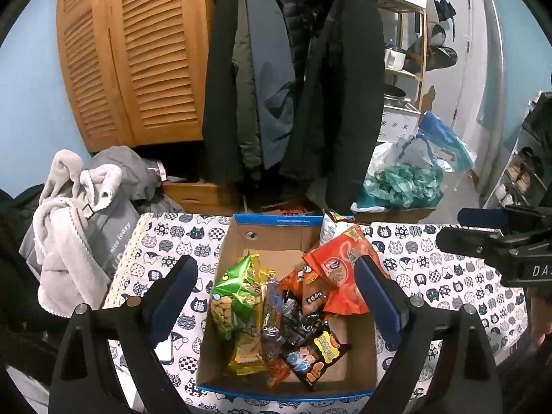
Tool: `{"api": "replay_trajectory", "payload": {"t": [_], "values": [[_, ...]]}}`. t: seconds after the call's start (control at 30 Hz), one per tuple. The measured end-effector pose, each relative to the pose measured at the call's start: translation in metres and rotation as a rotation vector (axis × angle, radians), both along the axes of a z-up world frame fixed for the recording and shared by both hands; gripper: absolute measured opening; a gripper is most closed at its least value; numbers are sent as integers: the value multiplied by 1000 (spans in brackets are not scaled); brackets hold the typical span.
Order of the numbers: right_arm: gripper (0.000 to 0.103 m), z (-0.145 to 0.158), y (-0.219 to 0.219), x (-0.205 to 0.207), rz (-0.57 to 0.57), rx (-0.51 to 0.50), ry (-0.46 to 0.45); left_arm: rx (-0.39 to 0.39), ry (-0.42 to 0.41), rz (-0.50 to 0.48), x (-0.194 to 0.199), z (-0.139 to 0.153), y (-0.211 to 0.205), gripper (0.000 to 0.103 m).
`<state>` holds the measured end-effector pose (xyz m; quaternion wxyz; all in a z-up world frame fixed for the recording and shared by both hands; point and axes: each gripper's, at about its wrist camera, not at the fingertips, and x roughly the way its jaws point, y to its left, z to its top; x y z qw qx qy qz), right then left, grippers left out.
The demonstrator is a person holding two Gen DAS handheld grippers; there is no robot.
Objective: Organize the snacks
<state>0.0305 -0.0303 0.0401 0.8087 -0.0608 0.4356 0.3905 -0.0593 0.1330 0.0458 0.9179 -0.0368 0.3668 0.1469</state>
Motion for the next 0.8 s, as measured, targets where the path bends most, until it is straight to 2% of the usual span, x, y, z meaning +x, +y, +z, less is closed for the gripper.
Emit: {"api": "replay_trajectory", "payload": {"t": [0.8], "values": [[73,-3,7,-4,6,-4,8,18,11,7,0,-3,-1,93]]}}
